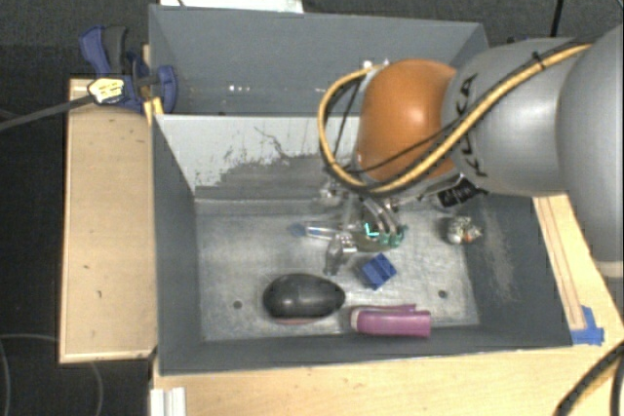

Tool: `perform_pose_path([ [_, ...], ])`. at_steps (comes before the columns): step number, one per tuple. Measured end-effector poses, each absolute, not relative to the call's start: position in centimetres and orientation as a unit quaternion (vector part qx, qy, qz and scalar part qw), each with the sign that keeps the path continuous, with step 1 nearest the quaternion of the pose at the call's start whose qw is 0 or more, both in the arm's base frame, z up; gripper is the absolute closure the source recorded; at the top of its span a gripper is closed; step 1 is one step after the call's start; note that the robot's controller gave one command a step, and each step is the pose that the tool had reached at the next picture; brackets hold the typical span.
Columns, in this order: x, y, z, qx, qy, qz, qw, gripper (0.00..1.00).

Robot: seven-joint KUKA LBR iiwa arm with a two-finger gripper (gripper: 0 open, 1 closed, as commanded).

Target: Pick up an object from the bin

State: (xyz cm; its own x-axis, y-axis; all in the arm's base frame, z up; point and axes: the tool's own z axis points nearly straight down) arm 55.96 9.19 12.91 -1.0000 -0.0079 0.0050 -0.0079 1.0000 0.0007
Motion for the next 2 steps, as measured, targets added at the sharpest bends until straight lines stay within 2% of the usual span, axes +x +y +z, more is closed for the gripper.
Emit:
perform_pose_path([
  [1, 59.09, 7.19, 7.27, 0.121, -0.993, -0.001, -0.004, 0.0],
  [2, 59.34, 7.27, 7.53, 0.119, -0.993, -0.001, -0.009, 1.0],
])
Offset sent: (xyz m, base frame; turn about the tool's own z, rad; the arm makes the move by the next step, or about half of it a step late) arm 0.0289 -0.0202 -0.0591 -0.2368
